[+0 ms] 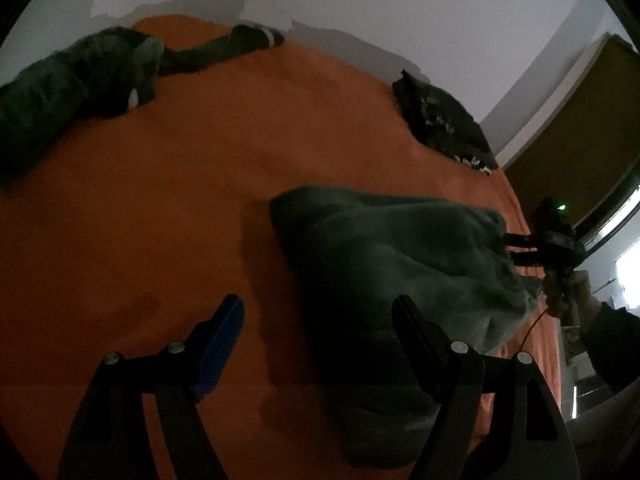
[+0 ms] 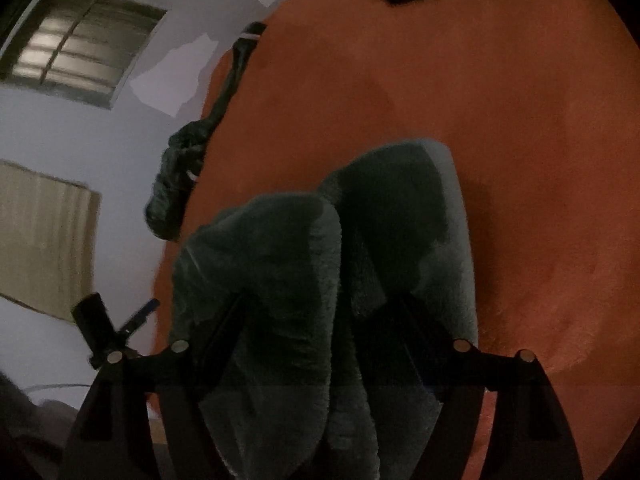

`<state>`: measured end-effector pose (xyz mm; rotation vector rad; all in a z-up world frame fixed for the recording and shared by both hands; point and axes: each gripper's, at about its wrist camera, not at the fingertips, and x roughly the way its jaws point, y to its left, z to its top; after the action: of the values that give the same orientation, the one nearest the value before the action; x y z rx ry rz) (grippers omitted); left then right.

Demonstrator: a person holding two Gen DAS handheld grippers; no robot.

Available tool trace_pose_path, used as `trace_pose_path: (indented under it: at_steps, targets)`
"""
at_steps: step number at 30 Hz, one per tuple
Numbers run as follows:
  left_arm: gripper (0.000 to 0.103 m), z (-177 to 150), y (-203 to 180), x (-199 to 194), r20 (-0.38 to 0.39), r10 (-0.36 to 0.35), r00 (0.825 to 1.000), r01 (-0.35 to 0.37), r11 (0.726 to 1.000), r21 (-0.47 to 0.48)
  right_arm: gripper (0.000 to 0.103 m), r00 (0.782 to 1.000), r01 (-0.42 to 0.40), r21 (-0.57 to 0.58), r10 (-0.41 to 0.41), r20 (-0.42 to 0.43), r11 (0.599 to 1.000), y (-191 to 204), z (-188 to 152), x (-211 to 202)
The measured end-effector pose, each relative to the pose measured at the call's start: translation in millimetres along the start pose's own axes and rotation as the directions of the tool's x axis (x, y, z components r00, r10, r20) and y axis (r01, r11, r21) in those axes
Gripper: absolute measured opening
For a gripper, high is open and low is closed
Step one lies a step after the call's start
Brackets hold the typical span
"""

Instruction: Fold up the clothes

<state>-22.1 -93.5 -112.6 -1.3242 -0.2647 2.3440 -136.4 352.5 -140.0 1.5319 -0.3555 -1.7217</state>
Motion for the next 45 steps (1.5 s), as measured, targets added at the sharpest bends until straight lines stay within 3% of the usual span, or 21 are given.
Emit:
trace_pose_path:
  at_steps: [3,5,11,15,16,17,18,20,22,24,27,31,33,36,39,43,45]
  targets:
    - [0.077,-2.2,4.9,7.0,-0.009,0.005,1.0,-0.005,1.0,-0.012,0.066,0.994,0.106,-0.062,-0.105,0.027,0.992,19.1,-5.2,-16.5]
    - [0.077,-3.2,8.6,9.9,-0.014,-0.001,1.0,0.001,1.0,-0.025,0.066,0.995,0.089,-0.095,-0.083,0.056,0.992,29.7,-7.9,-27.7]
    - [0.077,-6.5,17.6,21.8,-0.03,-0.023,0.999,0.021,0.998,-0.066,0.066,0.992,0.086,-0.114,-0.095,-0.079,0.99,23.9,-0.1,6.3]
    - [0.077,-2.7,19.4,26.4,-0.03,-0.047,0.998,0.044,0.995,-0.091,0.065,0.996,0.027,-0.064,-0.033,-0.082,0.998,11.2,0.0,7.8]
    - [0.077,-2.4,19.8,26.6,-0.027,-0.048,0.998,0.046,0.995,-0.092,0.06,0.998,0.025,-0.053,-0.028,-0.061,0.998,11.4,1.1,7.5]
    - [0.077,-2.6,20.3,26.7,-0.024,-0.047,0.999,0.045,0.995,-0.093,0.033,0.999,0.041,-0.051,-0.042,-0.022,0.998,14.0,-0.1,3.4]
    - [0.077,-2.8,20.7,26.8,-0.022,-0.046,0.999,0.044,0.995,-0.093,0.025,0.998,0.059,-0.057,-0.057,0.021,0.997,19.3,-2.7,-2.4]
    - [0.077,-4.4,22.0,27.6,-0.019,-0.041,0.999,0.039,0.994,-0.097,0.016,0.99,0.094,-0.096,-0.082,0.113,0.991,39.0,-10.8,-20.5]
    - [0.077,-5.2,23.5,29.3,-0.02,-0.042,0.999,0.04,0.993,-0.11,0.013,0.974,0.142,-0.151,-0.11,0.2,0.978,64.6,-19.0,-41.9]
    - [0.077,-5.8,25.0,31.1,-0.023,-0.045,0.999,0.042,0.991,-0.125,0.013,0.952,0.191,-0.184,-0.136,0.275,0.964,84.0,-20.9,-67.0]
    - [0.077,-5.5,25.3,35.7,-0.034,-0.05,0.998,0.044,0.989,-0.139,0.013,0.936,0.227,-0.156,-0.171,0.306,0.961,85.1,-8.9,-81.7]
    - [0.077,-1.3,17.9,42.6,-0.049,-0.05,0.998,0.043,0.991,-0.125,0.014,0.959,0.254,0.002,-0.252,0.13,0.967,20.3,1.3,-46.1]
    - [0.077,2.9,8.0,42.7,-0.046,-0.045,0.998,0.041,0.995,-0.089,0.028,0.971,0.233,0.082,-0.236,0.033,0.969,-14.9,1.6,-19.2]
    - [0.077,9.3,-6.7,42.9,-0.041,-0.039,0.998,0.038,0.999,-0.036,0.045,0.979,0.188,0.152,-0.196,0.046,0.97,-33.4,4.9,-17.6]
    - [0.077,13.9,-34.3,37.3,-0.026,-0.041,0.999,0.043,0.996,0.072,0.058,0.958,0.251,0.058,-0.257,0.125,0.966,-8.1,7.4,-42.7]
    - [0.077,13.3,-69.6,31.0,-0.03,-0.091,0.995,0.095,0.974,0.207,0.059,0.919,0.365,-0.202,-0.317,0.234,0.909,55.0,-7.5,-54.7]
    - [0.077,9.0,-92.6,32.1,-0.046,-0.112,0.993,0.12,0.949,0.292,0.059,0.928,0.354,-0.335,-0.284,0.24,0.873,86.6,-19.9,-48.2]
